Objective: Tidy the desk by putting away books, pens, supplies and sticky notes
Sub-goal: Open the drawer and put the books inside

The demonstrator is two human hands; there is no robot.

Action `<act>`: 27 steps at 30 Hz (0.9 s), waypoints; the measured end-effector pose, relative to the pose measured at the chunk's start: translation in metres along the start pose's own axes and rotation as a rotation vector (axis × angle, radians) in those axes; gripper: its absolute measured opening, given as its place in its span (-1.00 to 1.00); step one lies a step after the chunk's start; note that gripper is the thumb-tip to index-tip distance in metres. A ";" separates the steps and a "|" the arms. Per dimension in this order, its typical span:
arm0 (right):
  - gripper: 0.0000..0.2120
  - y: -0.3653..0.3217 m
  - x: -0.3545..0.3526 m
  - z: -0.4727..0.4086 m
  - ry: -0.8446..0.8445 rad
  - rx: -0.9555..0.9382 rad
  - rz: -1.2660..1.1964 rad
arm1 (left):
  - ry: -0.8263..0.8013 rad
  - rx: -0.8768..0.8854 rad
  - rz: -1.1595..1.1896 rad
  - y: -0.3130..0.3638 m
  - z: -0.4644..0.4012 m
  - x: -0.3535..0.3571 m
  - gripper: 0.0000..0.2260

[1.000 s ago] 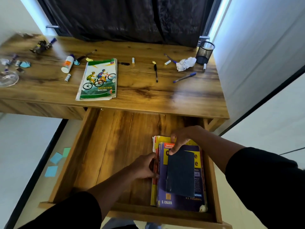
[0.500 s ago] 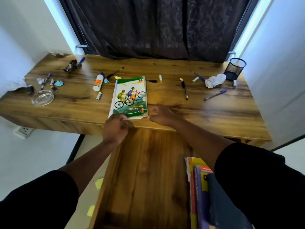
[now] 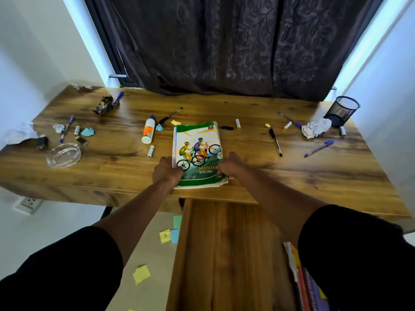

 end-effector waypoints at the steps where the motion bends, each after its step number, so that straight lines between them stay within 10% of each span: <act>1: -0.54 -0.001 0.002 -0.001 0.012 -0.001 0.023 | -0.027 -0.006 0.038 -0.001 -0.004 0.002 -0.60; 17: -0.37 0.008 0.005 0.021 -0.083 0.053 -0.354 | -0.342 0.004 0.817 -0.005 0.016 0.008 -0.62; 27: -0.61 0.028 -0.018 0.076 -0.314 -0.175 -0.574 | -0.425 0.307 0.550 -0.012 0.085 0.020 -0.47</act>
Point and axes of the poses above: each hand's wrist, its own z-axis away from the middle knuckle, its own x-axis out of the palm, y = z × x, the point moved 8 cm from there along -z, towards the middle knuckle, and after that the axes turned 11 degrees about -z, right-handed, at the moved point
